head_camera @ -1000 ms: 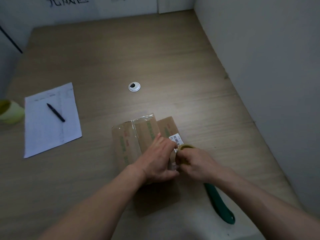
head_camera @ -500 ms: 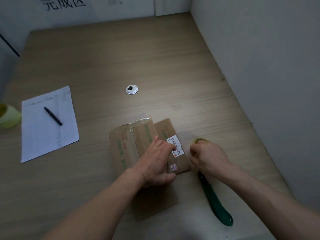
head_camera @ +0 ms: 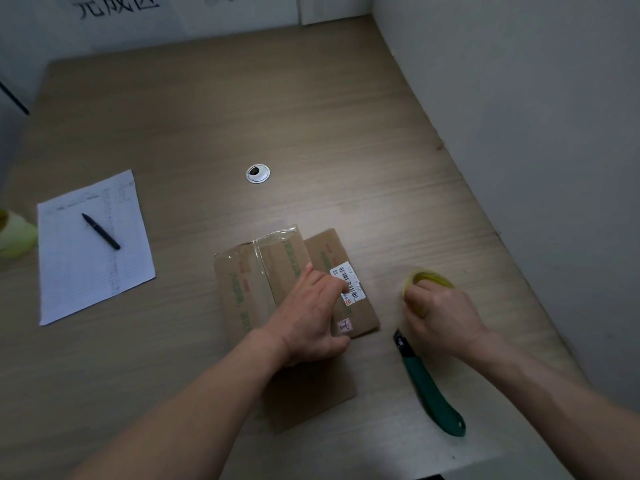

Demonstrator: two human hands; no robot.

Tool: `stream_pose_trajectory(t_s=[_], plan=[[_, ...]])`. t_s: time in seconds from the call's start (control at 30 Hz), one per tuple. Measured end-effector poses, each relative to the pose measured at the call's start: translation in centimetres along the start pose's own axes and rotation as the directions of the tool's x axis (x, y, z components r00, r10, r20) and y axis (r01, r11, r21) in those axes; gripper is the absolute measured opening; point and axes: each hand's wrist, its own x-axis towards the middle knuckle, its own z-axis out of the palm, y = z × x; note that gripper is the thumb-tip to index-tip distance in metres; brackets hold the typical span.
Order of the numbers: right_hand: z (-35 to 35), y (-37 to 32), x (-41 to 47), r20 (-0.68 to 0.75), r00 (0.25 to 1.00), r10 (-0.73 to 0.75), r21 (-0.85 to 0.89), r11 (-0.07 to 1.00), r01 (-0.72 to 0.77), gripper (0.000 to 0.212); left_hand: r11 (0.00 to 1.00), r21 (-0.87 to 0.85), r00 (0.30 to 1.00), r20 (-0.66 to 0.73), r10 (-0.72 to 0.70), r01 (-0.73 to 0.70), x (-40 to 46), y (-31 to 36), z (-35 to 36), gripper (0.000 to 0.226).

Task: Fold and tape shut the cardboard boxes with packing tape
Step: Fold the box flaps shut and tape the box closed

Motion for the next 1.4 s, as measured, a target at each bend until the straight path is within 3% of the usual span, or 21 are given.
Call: stream_pose_trajectory(t_s=[0.17,0.2,0.33,0.4,0.53,0.6,0.7,0.77,0.83,0.87,0.93,1.0,1.07,1.17,1.27,1.4], plan=[[-0.2,0.2,-0.1,0.016,0.998,0.065,0.054,0.996,-0.066,0.008,1.0,0.008,1.0,-0.004,0.005,-0.005,0.0,-0.1,0.1,0.067],[-0.1,0.3,-0.2,0.024,0.997,0.072,0.062,0.995,-0.074,0.012,1.0,0.019,1.0,-0.006,0.004,-0.004,0.0,-0.1,0.2,0.066],[0.6,0.8,-0.4,0.126,0.981,0.148,-0.073,0.988,-0.139,0.064,0.987,0.155,0.999,0.026,-0.037,0.033,0.4,0.6,0.7,0.057],[1.1,1.3,-0.9,0.115,0.969,0.219,-0.097,0.973,-0.208,0.068,0.98,0.177,0.996,0.015,-0.091,0.087,0.7,1.1,1.2,0.05],[2.2,1.9,-1.8,0.03,0.941,0.336,0.025,0.941,-0.336,0.068,0.96,0.187,0.978,-0.039,-0.204,0.208,1.4,2.0,2.3,0.04],[2.4,1.8,-1.8,0.106,0.94,0.323,-0.006,0.946,-0.325,0.069,0.963,0.111,0.97,-0.038,-0.241,0.244,1.6,2.2,1.9,0.041],[1.6,0.2,-1.8,0.06,0.945,0.323,-0.027,0.946,-0.322,0.073,0.906,-0.355,0.943,-0.15,-0.298,0.23,1.2,2.2,-0.2,0.039],[0.8,-2.8,-1.8,-0.117,0.942,0.315,0.097,0.948,-0.305,0.066,0.866,-0.475,0.846,-0.39,-0.364,0.154,-0.6,1.6,-1.5,0.032],[0.7,-6.9,-1.5,-0.22,0.935,0.278,0.299,0.932,-0.206,0.062,0.882,-0.409,0.694,-0.566,-0.446,0.233,-3.8,0.9,-1.3,0.037],[1.0,-9.0,-1.3,-0.203,0.945,0.257,0.397,0.904,-0.161,0.062,0.862,-0.396,0.629,-0.592,-0.503,0.317,-5.6,0.7,-0.7,0.045],[2.2,-12.8,-0.5,-0.083,0.971,0.223,0.532,0.834,-0.146,0.065,0.778,-0.443,0.574,-0.526,-0.628,0.446,-8.8,0.5,1.0,0.06],[3.7,-15.1,0.1,0.01,0.98,0.197,0.583,0.795,-0.166,0.06,0.717,-0.515,0.591,-0.42,-0.689,0.47,-10.4,0.4,3.0,0.067],[4.8,-15.9,0.4,0.008,0.98,0.201,0.599,0.783,-0.166,0.052,0.741,-0.504,0.626,-0.417,-0.659,0.443,-10.9,-0.1,4.1,0.068],[5.6,-15.2,0.7,-0.02,0.989,0.145,0.512,0.851,-0.115,0.054,0.834,-0.36,0.735,-0.405,-0.543,0.418,-11.5,-1.6,4.4,0.082],[5.5,-13.7,1.0,0.028,0.999,0.019,0.382,0.924,-0.028,0.072,0.925,-0.134,0.842,-0.384,-0.379,0.355,-12.2,-3.2,4.4,0.087],[5.2,-12.2,1.5,0.069,0.99,-0.127,0.265,0.958,0.104,0.077,0.93,-0.139,0.846,-0.386,-0.368,0.342,-12.2,-3.5,4.2,0.082]])
